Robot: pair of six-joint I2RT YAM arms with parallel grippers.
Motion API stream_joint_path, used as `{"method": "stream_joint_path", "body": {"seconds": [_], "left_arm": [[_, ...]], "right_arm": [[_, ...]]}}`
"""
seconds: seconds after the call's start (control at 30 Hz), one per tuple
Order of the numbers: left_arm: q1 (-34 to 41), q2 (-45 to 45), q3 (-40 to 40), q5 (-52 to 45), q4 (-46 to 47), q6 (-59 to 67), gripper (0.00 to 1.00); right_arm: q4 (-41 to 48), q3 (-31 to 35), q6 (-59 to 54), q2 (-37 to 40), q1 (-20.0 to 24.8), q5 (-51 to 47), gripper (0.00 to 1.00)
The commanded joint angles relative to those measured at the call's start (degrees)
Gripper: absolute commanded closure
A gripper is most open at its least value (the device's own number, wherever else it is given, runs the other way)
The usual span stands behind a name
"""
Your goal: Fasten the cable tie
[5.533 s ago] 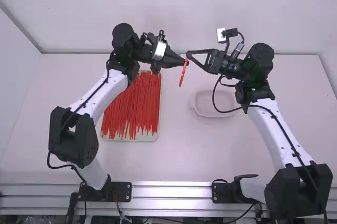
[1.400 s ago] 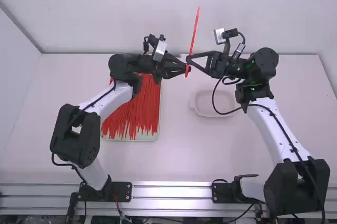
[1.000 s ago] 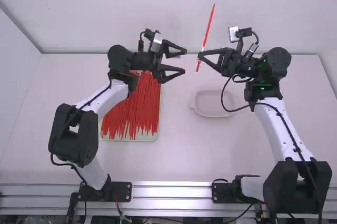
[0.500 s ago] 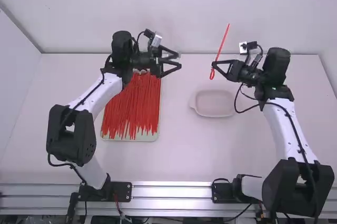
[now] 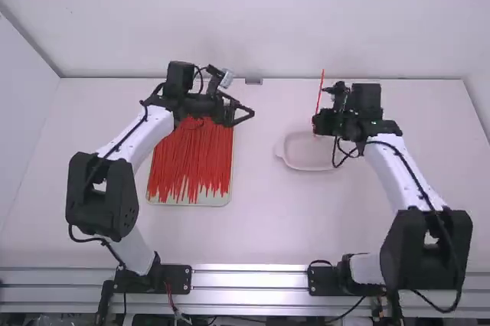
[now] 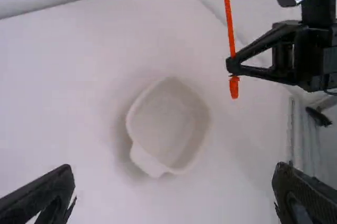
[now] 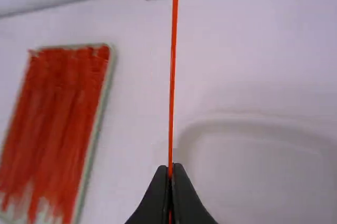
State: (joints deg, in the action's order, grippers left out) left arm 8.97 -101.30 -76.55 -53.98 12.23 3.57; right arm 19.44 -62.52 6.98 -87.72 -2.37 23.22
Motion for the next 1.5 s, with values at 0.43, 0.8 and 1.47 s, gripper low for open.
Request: {"method": "stream_joint_path", "body": {"seconds": [0.43, 0.8, 1.47], "left_arm": [[-1.4, -2.2, 7.5, 3.5, -7.9, -0.8, 0.01], [-1.9, -2.2, 8.5, 3.8, -9.8, -2.3, 0.01], [-1.9, 0.4, -6.1, 4.1, 21.1, 5.6, 0.01]], "right_arm": [[-4.8, -1.1, -1.2, -15.9, -1.0, -5.3, 1.0], [-6.0, -1.1, -0.9, -20.2, -3.4, -5.3, 0.95], [11.9, -5.8, 0.7, -7.1, -1.7, -5.3, 0.0]]}}
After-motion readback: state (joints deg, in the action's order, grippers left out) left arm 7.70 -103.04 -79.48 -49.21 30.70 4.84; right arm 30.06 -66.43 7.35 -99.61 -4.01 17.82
